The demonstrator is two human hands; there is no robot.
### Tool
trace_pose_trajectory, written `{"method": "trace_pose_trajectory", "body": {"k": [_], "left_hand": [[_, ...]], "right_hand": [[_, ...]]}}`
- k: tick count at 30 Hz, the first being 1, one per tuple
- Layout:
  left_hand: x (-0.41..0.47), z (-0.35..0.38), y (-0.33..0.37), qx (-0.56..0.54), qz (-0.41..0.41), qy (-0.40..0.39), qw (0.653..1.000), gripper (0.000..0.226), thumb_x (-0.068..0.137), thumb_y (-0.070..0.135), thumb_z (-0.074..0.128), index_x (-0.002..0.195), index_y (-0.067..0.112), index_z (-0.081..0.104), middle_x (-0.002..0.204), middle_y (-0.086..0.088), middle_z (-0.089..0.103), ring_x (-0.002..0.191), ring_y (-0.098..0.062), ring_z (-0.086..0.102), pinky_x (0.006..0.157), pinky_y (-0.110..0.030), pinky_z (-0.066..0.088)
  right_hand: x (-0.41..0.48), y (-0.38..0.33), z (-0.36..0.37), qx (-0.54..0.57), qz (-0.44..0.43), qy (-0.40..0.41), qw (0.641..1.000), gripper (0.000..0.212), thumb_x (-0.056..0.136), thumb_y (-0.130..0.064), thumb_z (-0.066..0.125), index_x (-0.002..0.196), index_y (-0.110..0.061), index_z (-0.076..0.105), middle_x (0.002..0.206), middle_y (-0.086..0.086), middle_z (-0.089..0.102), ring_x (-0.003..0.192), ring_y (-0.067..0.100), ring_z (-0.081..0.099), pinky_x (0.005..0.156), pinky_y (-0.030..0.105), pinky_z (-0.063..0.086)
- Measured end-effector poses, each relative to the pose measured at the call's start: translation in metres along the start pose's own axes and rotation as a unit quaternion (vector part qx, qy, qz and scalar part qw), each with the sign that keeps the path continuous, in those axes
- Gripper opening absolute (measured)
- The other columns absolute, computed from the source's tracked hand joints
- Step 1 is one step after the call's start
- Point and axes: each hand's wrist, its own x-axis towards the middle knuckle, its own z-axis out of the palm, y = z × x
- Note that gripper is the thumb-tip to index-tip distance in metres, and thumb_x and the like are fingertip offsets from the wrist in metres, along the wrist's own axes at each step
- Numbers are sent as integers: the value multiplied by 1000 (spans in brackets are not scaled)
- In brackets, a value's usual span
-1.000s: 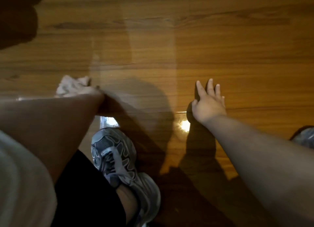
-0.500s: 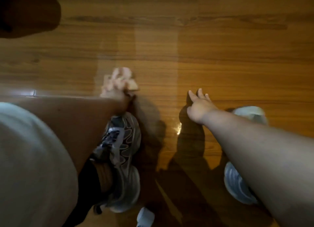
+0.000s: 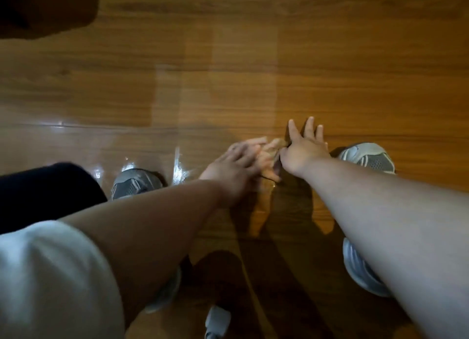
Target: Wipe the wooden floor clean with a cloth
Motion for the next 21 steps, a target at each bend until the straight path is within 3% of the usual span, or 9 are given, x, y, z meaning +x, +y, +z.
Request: {"method": "trace_pose_trajectory", "body": {"k": [2, 4, 7, 9, 11, 14, 17, 19, 21], "left_hand": [[-23, 4, -44, -30, -83, 35, 995, 62, 96, 47, 16, 153, 25, 10, 160, -11, -5, 146, -27, -15, 119, -42, 0], [-57, 10, -90, -69, -235, 63, 968, 60, 100, 40, 20, 154, 16, 11, 160, -16, -4, 146, -30, -14, 119, -43, 0], [-56, 11, -110, -185, -474, 90, 856, 62, 100, 27, 37, 153, 11, 10, 159, -19, 0, 145, -40, -2, 117, -49, 5], [-34, 0, -95, -226, -539, 65, 809, 68, 99, 35, 36, 154, 17, 1, 160, -17, -6, 145, -40, -2, 116, -51, 2], [-21, 7, -61, -151, -458, 51, 874, 70, 96, 43, 33, 154, 23, -1, 160, -15, -6, 145, -40, -2, 115, -54, 3], [-37, 35, 6, -17, -157, 53, 986, 72, 89, 48, 36, 152, 28, 8, 160, -14, -2, 144, -39, -7, 115, -52, -1], [-63, 49, 21, 55, 89, -16, 994, 60, 96, 43, 35, 151, 35, 13, 160, -6, -11, 140, -32, -26, 109, -44, -23], [-79, 54, -9, 56, 63, -7, 996, 62, 97, 42, 36, 152, 37, 7, 155, -1, -22, 138, -27, -29, 111, -41, -21], [-103, 62, -54, 0, -87, 35, 996, 64, 99, 37, 38, 152, 33, 4, 155, -7, -20, 144, -30, -20, 118, -42, -8]], "right_hand": [[1, -6, 1, -4, 9, 10, 1000, 69, 99, -37, 38, 153, -36, -5, 158, 2, -27, 146, 30, -18, 118, 45, 4], [1, -4, 5, -20, 7, 25, 999, 67, 100, -40, 35, 152, -35, -7, 158, 3, -27, 146, 30, -18, 118, 45, 5], [2, 1, 13, -38, -9, 50, 998, 68, 99, -41, 34, 152, -34, -8, 158, 5, -27, 146, 31, -18, 118, 44, 4], [2, 0, 19, -36, -4, 65, 997, 69, 99, -40, 34, 152, -33, -9, 158, 6, -27, 146, 31, -18, 118, 44, 3], [2, -4, 22, -33, 4, 75, 997, 69, 98, -39, 34, 153, -32, -8, 158, 6, -26, 146, 31, -17, 118, 44, 3], [-2, -11, 25, -31, -6, 57, 998, 66, 98, -42, 34, 152, -37, -5, 159, 3, -24, 146, 32, -17, 118, 45, 4], [-7, -21, 28, -30, -33, 22, 999, 63, 100, -42, 33, 151, -41, -3, 158, -1, -25, 146, 31, -18, 118, 47, 4], [-10, -22, 28, -29, -28, 29, 999, 62, 100, -40, 33, 151, -42, -2, 159, -1, -24, 146, 31, -18, 118, 46, 5], [-12, -21, 29, -31, -37, 31, 998, 62, 101, -38, 34, 151, -43, -1, 159, -1, -23, 147, 30, -17, 118, 45, 5]]}}
